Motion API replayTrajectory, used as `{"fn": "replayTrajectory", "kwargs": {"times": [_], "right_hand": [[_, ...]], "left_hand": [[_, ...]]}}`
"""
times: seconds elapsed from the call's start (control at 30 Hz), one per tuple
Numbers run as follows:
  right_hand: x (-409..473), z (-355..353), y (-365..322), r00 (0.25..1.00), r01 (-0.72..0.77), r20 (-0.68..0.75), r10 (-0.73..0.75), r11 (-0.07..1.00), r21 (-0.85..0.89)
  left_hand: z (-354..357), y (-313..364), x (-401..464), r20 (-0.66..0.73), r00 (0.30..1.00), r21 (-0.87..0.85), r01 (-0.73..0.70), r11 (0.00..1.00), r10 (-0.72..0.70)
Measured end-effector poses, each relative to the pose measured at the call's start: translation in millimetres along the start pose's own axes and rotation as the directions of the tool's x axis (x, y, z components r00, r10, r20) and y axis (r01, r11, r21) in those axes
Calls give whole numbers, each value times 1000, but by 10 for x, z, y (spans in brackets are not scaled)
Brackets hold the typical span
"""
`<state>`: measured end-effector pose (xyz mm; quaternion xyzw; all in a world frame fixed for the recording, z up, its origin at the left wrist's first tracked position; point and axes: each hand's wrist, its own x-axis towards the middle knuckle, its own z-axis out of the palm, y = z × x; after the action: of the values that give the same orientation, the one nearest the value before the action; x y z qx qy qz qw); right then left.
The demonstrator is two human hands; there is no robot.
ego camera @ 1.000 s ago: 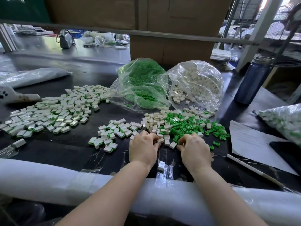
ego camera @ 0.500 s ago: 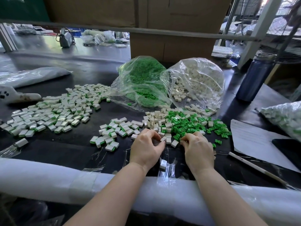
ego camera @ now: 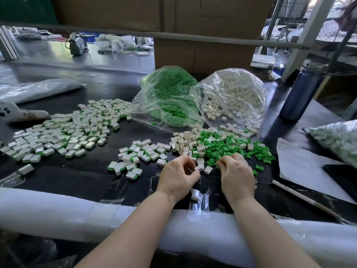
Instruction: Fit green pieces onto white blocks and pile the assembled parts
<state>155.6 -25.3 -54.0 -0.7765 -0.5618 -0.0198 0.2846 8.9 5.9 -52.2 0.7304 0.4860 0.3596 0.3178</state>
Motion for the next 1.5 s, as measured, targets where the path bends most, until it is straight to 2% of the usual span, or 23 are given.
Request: {"fn": "replayTrajectory", "kwargs": {"times": [0.2, 0.37, 0.67, 0.87, 1.07, 1.3, 1.5], "right_hand": [[-38, -32, -48, 995, 82, -75, -70, 981, 178], [-47, -35, -47, 994, 110, -40, -103, 949, 295], [-63, -42, -43, 991, 135, -34, -132, 913, 385], [-74, -56, -24, 997, 64, 11, -79, 871, 487], [-72, -119, -57, 998, -29, 65, -27, 688, 725], [-69, -148, -72, 990, -101, 139, -17, 599, 794], [-55, -110, -67, 980, -141, 195, -29, 588, 796]], "left_hand": [[1, -9, 22, -1, 1000, -18, 25, 1000, -25], [3, -4, 28, -10, 1000, -42, 22, 999, -23], [-4, -18, 33, -13, 1000, -108, -29, 994, 28], [7, -38, 32, 30, 999, -82, -25, 996, 27], [10, -49, 34, 69, 998, -77, -10, 997, 15], [-6, -38, 20, 73, 997, -138, -26, 990, 36], [-4, -28, 24, 103, 995, -233, 12, 973, 12]]}}
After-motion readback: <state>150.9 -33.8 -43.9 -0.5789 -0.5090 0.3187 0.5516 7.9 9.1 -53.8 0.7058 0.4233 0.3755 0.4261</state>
